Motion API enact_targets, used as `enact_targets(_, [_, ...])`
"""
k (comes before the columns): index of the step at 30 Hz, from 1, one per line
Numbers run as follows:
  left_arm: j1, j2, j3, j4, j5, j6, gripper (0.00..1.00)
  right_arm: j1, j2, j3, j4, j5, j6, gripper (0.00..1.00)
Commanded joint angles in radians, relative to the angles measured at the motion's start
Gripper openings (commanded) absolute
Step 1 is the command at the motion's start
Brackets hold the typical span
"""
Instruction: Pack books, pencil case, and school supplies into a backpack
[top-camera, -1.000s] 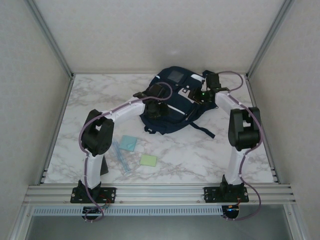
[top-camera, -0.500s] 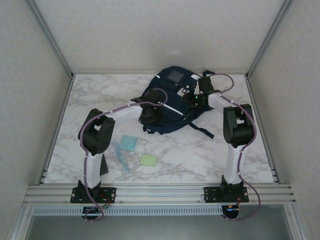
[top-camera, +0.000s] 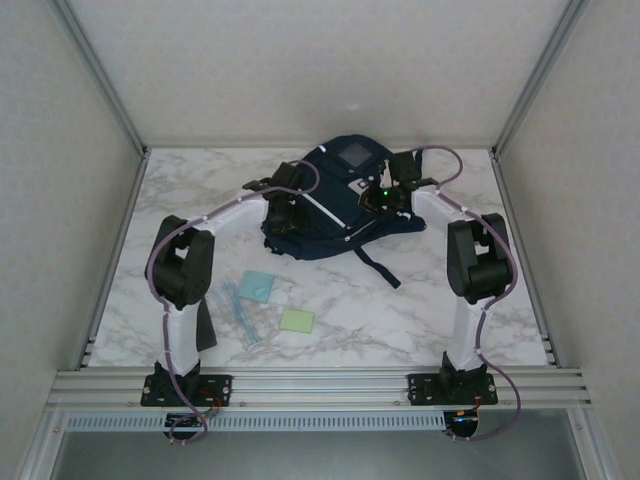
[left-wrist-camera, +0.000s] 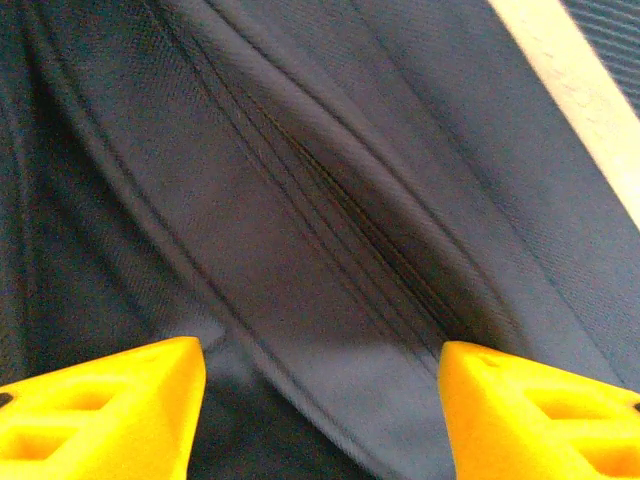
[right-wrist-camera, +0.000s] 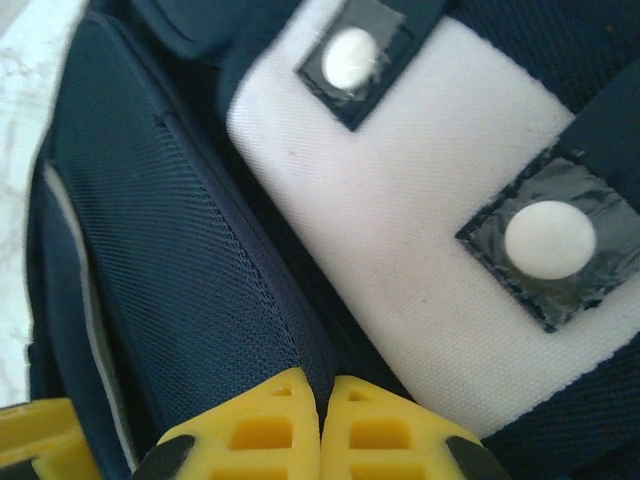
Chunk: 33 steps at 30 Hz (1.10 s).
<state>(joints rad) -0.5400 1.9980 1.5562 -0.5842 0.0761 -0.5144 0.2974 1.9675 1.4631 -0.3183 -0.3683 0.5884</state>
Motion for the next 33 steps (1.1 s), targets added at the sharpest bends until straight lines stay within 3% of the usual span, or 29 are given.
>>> enact_targets(1, [-0.028, -0.145, 0.028, -0.094, 0.061, 0.032, 0.64, 0.016, -0.135, 0.101, 0.006, -0.007, 0.090, 0.00])
enact_targets(7, [-0.071, -0.226, 0.026, -0.089, 0.099, -0.047, 0.65, 0.016, -0.174, 0.152, 0.021, 0.034, 0.124, 0.00])
enact_targets(13, [-0.140, -0.212, 0.062, -0.111, 0.051, -0.074, 0.67, 0.017, -0.180, 0.036, 0.152, 0.061, 0.203, 0.00])
enact_targets(17, [-0.189, -0.164, 0.102, -0.180, -0.046, 0.030, 0.55, 0.017, -0.177, -0.003, 0.198, 0.055, 0.221, 0.00])
enact_targets(21, [-0.223, -0.136, 0.116, -0.187, -0.021, 0.139, 0.41, 0.018, -0.157, 0.011, 0.192, 0.045, 0.218, 0.00])
enact_targets(23, [-0.243, -0.116, 0.124, -0.198, -0.039, 0.189, 0.38, 0.017, -0.150, 0.019, 0.189, 0.039, 0.223, 0.00])
enact_targets(25, [-0.261, -0.095, 0.133, -0.205, -0.085, 0.225, 0.40, 0.018, -0.148, 0.024, 0.188, 0.034, 0.233, 0.00])
enact_targets(29, [-0.279, -0.043, 0.162, -0.193, -0.195, 0.241, 0.53, 0.017, -0.159, 0.026, 0.187, 0.033, 0.242, 0.00])
enact_targets(33, [-0.282, 0.015, 0.202, -0.164, -0.293, 0.234, 0.54, 0.019, -0.175, 0.015, 0.186, 0.019, 0.246, 0.00])
